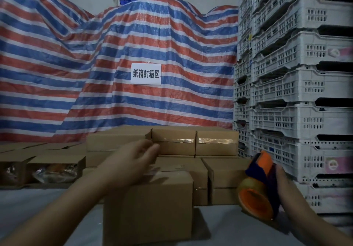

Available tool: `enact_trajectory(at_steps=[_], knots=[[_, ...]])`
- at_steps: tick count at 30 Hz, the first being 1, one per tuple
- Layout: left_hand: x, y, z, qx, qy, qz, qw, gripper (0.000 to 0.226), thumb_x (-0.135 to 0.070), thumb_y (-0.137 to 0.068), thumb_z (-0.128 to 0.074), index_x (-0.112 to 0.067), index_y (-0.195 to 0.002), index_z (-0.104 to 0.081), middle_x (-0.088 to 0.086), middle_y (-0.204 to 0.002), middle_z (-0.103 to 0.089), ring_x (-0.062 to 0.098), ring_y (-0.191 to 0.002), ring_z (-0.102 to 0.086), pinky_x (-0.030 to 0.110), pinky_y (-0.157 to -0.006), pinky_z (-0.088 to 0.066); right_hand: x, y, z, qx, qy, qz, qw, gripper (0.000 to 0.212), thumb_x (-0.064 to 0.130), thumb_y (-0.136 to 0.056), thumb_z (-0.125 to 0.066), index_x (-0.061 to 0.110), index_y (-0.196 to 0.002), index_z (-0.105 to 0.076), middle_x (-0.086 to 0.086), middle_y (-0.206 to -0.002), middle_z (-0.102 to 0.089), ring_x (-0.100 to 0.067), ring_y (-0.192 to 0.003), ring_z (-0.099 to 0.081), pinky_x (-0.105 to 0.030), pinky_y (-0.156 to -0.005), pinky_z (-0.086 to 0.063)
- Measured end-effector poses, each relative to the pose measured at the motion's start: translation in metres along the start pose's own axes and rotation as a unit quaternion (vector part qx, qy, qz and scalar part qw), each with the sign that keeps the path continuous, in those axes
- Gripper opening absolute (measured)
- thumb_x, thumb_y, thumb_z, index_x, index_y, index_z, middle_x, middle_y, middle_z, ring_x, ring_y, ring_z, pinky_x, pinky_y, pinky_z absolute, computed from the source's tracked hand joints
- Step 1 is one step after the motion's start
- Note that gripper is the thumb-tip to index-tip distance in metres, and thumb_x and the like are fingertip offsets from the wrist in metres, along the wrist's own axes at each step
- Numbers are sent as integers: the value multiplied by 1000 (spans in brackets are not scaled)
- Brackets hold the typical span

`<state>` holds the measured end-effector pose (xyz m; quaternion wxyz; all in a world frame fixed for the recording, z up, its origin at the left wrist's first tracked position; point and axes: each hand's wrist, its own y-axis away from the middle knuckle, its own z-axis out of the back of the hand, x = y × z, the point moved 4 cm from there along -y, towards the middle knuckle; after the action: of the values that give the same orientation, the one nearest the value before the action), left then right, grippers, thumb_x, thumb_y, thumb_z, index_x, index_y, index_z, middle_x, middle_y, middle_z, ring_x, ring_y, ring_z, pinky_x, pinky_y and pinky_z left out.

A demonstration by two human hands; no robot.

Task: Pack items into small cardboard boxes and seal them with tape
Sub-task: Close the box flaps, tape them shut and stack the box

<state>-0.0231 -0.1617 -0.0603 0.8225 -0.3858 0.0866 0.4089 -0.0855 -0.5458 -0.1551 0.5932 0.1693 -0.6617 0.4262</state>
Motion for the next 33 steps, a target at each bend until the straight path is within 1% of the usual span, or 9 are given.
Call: enact_trajectory(at_steps=[4,7,9,14,17,20,23,29,33], knots=[[48,20,8,-135,144,104,975,52,-62,-91,-38,-33,-131,-54,-25,-102,-56,-7,-92,-53,18,-76,-39,17,20,3,-40,270,203,940,49,58,-95,-35,27,-70,-63,1,-60,-63,-15,-59,-62,-33,-55,-42],[73,35,-13,-149,252,186,938,73,-74,-85,-33,-32,-143,-48,-7,-140,-53,18,-127,-48,45,-108,-36,8,29,-8,20,479,205,853,62,81,-77,-14,36,-78,-55,9,-71,-59,-3,-64,-55,-21,-57,-39],[75,42,-21,-173,302,209,914,71,-72,-89,-34,-31,-145,-46,0,-146,-49,24,-131,-46,52,-113,-32,1,31,-17,47,552,210,806,71,88,-68,-2,38,-78,-52,11,-75,-57,0,-68,-54,-17,-61,-39],[68,53,-19,-213,329,210,895,65,-65,-94,-30,-28,-147,-41,2,-149,-46,25,-134,-42,49,-113,-31,33,34,-24,35,596,192,779,83,89,-63,8,38,-81,-54,14,-71,-53,1,-65,-51,-21,-69,-42],[64,64,-19,-221,301,203,905,84,-75,-75,-32,-32,-147,-39,2,-150,-43,25,-135,-41,50,-112,-34,68,47,-38,7,427,270,863,51,82,-80,-14,50,-105,-46,23,-90,-52,4,-81,-49,-20,-72,-39],[61,73,-22,-216,295,184,912,90,-75,-68,-41,-36,-149,-36,1,-153,-40,23,-135,-41,48,-110,-38,91,54,-79,120,138,150,972,58,76,-86,-26,46,-131,-48,24,-126,-54,4,-113,-50,-25,-91,-38],[60,77,-27,-208,305,187,910,91,-74,-68,-42,-34,-149,-37,1,-153,-41,22,-135,-41,48,-111,-36,92,69,-140,207,0,27,978,60,62,-98,-22,38,-152,-34,9,-157,-38,-14,-139,-38,-42,-111,-28],[55,86,-38,-170,339,203,903,85,-73,-72,-38,-36,-149,-37,1,-153,-39,23,-139,-35,45,-113,-27,55,91,-186,207,-164,-126,956,63,72,-92,-42,38,-144,-48,-1,-121,-62,-25,-115,-59,-49,-106,-45],[60,94,-39,-149,370,219,891,67,-67,-72,-46,-42,-134,-49,-2,-134,-55,19,-121,-49,41,-106,-37,42,95,-185,226,-133,-119,958,78,78,-83,-39,42,-152,-37,-5,-152,-45,-28,-135,-46,-53,-115,-35]])
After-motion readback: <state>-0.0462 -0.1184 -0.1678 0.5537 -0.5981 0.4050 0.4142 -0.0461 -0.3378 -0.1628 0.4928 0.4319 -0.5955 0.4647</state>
